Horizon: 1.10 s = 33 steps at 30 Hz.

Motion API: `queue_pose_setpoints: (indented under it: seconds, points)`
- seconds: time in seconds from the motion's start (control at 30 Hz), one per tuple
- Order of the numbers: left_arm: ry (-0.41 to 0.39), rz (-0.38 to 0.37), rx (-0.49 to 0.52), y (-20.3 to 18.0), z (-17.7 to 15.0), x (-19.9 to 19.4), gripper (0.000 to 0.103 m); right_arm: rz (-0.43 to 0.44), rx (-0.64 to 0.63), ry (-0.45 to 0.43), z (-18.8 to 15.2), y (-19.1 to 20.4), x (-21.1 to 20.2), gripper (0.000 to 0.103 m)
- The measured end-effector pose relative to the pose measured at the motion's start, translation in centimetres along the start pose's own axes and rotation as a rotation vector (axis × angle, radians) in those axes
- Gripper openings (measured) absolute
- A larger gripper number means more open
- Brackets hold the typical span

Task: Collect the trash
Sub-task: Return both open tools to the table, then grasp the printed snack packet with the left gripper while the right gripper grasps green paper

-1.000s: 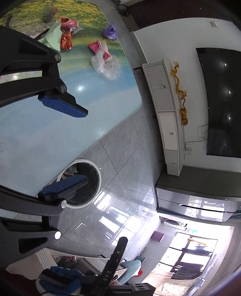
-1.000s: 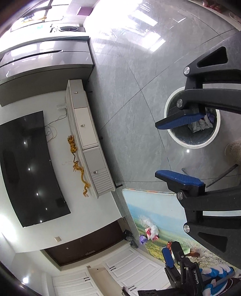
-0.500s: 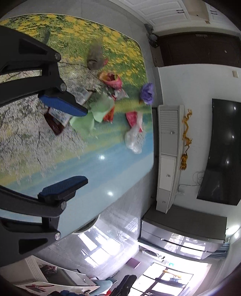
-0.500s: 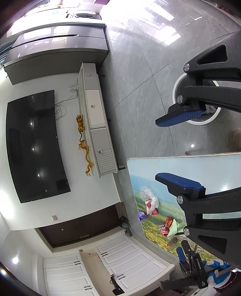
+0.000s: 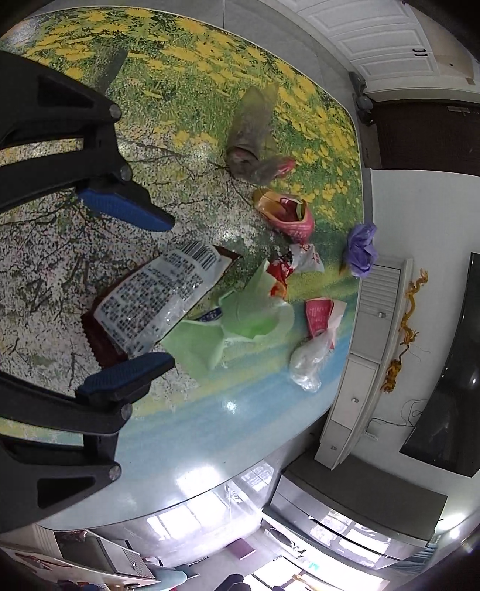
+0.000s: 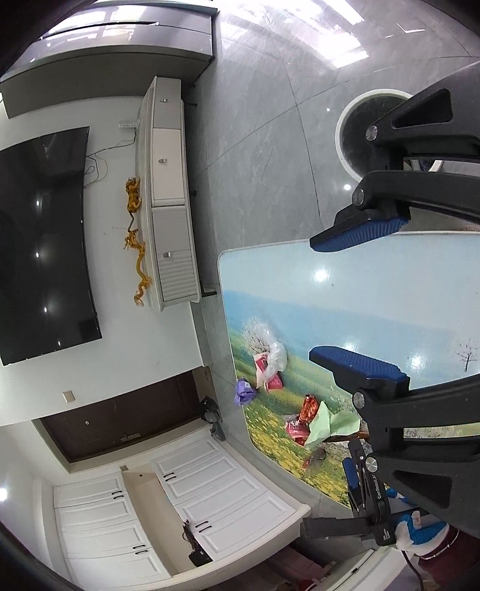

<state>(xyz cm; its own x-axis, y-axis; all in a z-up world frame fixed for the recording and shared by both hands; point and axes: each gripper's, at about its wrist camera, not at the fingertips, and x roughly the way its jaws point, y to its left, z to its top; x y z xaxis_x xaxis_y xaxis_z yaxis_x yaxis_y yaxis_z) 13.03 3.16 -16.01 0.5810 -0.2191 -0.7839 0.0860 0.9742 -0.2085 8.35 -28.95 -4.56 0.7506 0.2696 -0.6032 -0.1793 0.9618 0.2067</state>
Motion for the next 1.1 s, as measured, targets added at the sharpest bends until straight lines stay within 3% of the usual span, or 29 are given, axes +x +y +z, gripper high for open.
queue_pose_setpoints:
  seconds: [0.27, 0.47, 0.57, 0.77, 0.97, 1.1]
  points:
    - [0.025, -0.018, -0.03, 1.4, -0.6, 0.8, 0.063, 0.115, -0.062, 0.114, -0.4, 4.0, 6.1, 0.051]
    - [0.018, -0.04, -0.074, 3.7, -1.0, -0.1, 0.038, 0.219, -0.121, 0.204, -1.5, 8.6, 10.7, 0.054]
    - [0.01, -0.041, -0.077, 4.5, -1.3, -0.4, 0.031, 0.261, -0.148, 0.247, -2.0, 10.7, 12.7, 0.054]
    - [-0.01, -0.056, -0.081, 5.9, -1.7, -0.9, 0.029, 0.289, -0.212, 0.328, -3.3, 14.9, 16.5, 0.054]
    - [-0.026, -0.07, -0.074, 6.5, -2.2, -1.8, 0.029, 0.268, -0.234, 0.383, -4.1, 16.4, 19.4, 0.054]
    - [-0.044, -0.075, -0.074, 6.6, -2.5, -2.8, 0.029, 0.27, -0.214, 0.396, -4.1, 16.3, 20.0, 0.033]
